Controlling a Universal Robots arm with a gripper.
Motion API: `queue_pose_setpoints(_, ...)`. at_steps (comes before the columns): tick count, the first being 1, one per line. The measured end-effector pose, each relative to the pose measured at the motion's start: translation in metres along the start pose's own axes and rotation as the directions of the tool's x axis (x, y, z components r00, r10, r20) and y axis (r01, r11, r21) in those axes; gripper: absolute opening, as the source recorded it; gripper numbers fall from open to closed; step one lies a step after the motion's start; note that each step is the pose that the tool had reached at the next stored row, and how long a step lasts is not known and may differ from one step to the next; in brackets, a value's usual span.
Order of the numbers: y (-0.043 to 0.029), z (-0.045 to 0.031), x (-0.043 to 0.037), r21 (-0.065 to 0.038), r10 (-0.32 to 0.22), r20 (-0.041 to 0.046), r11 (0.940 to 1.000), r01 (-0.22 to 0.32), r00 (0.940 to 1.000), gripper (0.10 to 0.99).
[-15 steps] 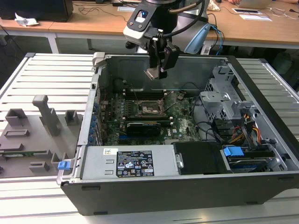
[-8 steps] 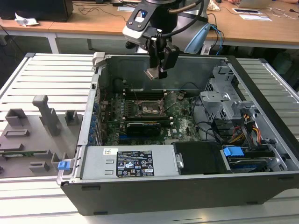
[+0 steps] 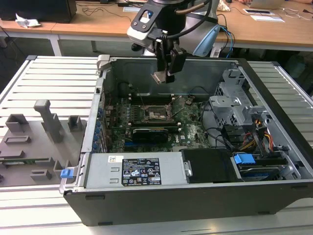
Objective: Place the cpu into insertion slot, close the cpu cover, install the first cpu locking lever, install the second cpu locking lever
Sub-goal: 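Place the cpu into insertion slot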
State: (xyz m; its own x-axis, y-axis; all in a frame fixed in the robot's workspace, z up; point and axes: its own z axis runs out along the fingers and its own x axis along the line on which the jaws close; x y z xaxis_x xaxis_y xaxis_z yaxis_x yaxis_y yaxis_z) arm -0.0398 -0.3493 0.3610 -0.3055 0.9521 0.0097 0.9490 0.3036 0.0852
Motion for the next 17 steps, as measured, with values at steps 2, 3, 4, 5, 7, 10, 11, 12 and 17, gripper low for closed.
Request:
queue_pose_setpoints(2,0.0,0.0,0.0,0.0,0.009,0.0008,1.0,-0.009,1.0,0.525)
queue_pose_setpoints(3,0.0,0.0,0.0,0.0,0.014,0.0012,0.9999,-0.014,0.9999,0.525)
queue_pose_setpoints(4,0.0,0.0001,0.0,0.0,0.022,0.0019,0.9998,-0.022,0.9998,0.525)
queue_pose_setpoints(5,0.0,0.0001,0.0,0.0,0.031,0.0026,0.9995,-0.031,0.9995,0.525)
queue_pose_setpoints(7,0.0,0.0003,0.0,0.0,0.044,0.0037,0.999,-0.044,0.999,0.525)
queue_pose_setpoints(10,0.0,0.0004,0.0,-0.001,0.057,0.0048,0.9984,-0.057,0.9984,0.525)
queue_pose_setpoints(11,0.0,0.0006,0.0,-0.001,0.061,0.0051,0.9981,-0.061,0.9981,0.525)
queue_pose_setpoints(12,0.0,0.0007,0.0,-0.001,0.065,0.0054,0.9979,-0.065,0.9979,0.525)
queue_pose_setpoints(17,-0.0001,0.0009,0.0,-0.001,0.089,0.0076,0.996,-0.089,0.996,0.525)
